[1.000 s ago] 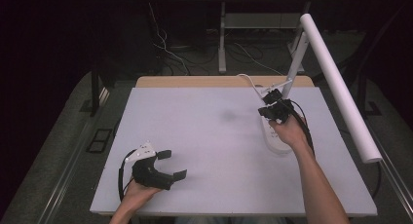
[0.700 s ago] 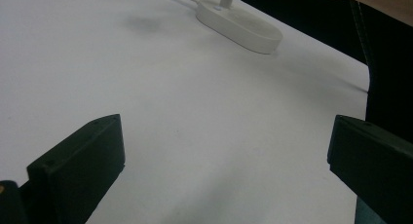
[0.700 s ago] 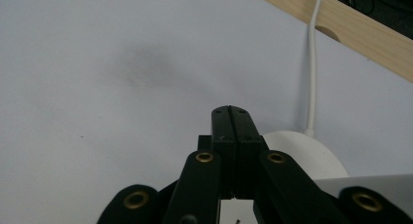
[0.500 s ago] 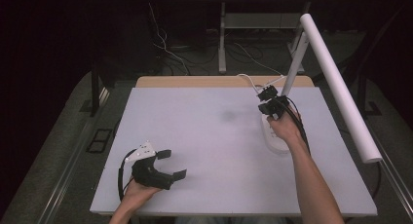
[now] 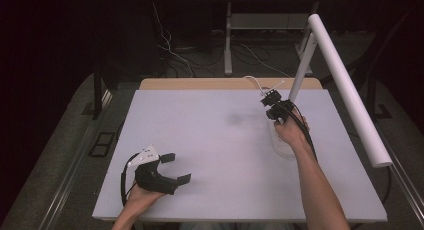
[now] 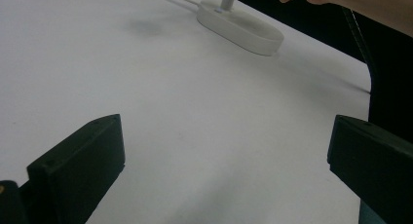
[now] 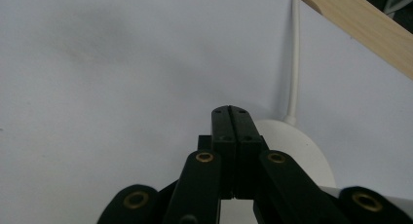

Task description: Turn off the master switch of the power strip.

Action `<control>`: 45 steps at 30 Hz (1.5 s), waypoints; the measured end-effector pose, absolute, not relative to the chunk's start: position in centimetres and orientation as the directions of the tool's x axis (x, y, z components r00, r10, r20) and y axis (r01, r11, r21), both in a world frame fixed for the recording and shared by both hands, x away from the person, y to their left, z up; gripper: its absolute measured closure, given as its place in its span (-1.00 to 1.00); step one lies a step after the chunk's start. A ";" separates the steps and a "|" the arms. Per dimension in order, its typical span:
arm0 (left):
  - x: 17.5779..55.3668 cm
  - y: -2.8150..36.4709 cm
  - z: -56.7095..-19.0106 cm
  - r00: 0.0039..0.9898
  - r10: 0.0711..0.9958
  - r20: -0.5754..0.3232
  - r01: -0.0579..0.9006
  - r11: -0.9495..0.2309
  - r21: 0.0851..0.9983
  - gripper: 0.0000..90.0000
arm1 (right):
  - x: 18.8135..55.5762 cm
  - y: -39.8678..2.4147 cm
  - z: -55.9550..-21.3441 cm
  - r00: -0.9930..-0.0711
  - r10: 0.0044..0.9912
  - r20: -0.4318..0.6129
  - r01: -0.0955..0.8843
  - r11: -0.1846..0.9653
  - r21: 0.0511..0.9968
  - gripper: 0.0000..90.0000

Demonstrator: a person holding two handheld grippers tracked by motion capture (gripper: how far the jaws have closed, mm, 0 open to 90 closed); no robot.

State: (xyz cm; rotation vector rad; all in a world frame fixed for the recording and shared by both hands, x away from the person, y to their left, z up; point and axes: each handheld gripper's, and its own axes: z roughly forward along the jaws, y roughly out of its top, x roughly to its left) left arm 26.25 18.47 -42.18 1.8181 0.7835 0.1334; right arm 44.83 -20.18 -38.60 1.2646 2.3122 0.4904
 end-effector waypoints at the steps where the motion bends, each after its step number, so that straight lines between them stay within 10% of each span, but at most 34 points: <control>1: 26.2 18.5 -42.2 0.775 0.569 -0.276 0.446 -0.183 0.876 -1.00 | 44.8 -20.1 -38.7 -0.473 0.851 -0.229 0.692 0.520 0.500 0.98; 45: 26.4 18.1 -42.4 0.783 0.559 -0.272 0.453 -0.212 0.866 -1.00 | 44.5 -21.3 -40.3 -0.429 0.864 -0.264 0.764 0.503 0.405 0.99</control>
